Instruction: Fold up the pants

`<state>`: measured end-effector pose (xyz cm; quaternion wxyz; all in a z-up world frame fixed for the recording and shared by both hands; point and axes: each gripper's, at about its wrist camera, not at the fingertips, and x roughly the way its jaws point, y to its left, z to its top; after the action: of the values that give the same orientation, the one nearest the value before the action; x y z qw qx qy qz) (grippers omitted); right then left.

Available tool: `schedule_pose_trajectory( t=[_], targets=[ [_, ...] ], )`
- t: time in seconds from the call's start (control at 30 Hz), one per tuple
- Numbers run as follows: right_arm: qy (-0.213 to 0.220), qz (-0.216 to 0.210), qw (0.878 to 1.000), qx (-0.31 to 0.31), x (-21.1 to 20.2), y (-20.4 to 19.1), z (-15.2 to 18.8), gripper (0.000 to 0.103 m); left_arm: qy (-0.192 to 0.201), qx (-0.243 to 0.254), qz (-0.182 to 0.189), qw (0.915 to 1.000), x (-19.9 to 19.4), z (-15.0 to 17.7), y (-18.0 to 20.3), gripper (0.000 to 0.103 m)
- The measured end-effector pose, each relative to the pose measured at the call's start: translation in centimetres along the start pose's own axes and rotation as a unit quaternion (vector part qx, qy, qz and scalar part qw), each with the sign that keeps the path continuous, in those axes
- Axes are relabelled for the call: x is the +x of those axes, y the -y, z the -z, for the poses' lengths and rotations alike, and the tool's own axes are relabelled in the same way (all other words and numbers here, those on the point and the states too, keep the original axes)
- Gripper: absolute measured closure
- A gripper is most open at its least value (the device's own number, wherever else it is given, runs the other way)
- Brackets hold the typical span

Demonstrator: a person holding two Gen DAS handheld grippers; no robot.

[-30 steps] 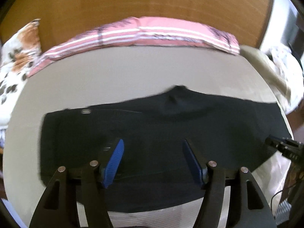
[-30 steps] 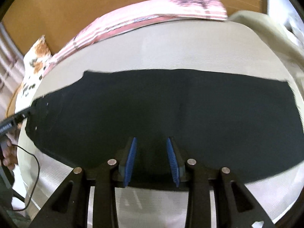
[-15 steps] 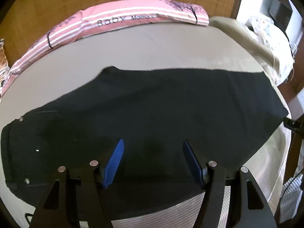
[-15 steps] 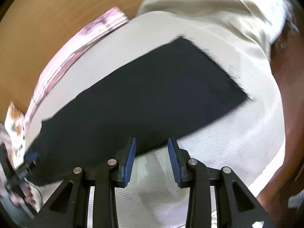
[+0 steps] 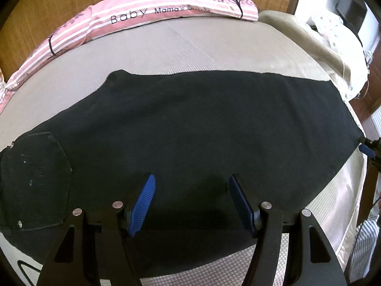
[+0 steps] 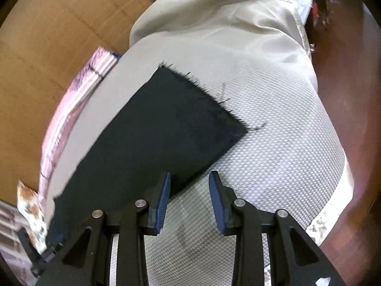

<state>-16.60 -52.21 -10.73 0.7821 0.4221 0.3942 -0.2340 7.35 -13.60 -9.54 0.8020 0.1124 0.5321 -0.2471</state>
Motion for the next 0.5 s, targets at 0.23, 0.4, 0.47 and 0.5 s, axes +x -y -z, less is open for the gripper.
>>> schedule_pose_trajectory(
  t=[0.23, 0.4, 0.47, 0.5],
  targets=[
    [0.033, -0.017, 0.999, 0.028, 1.0, 1.4, -2.4, 0.076, 0.003, 0.024, -0.008, 0.9997, 0.6, 0.2, 1.2, 0.038],
    [0.026, -0.034, 0.998, 0.042, 1.9, 1.7, -3.3, 0.093, 0.009, 0.029, -0.015, 0.9994, 0.8, 0.2, 1.5, 0.038],
    [0.023, -0.031, 0.998, 0.044, 1.6, 1.2, -3.3, 0.094, 0.01, 0.029, -0.016, 0.9994, 0.9, 0.1, 1.5, 0.037],
    [0.023, -0.044, 0.998, 0.046, 1.2, 0.5, -3.4, 0.094, 0.009, 0.027, -0.014, 0.9995, 0.9, 0.1, 1.5, 0.037]
  ],
)
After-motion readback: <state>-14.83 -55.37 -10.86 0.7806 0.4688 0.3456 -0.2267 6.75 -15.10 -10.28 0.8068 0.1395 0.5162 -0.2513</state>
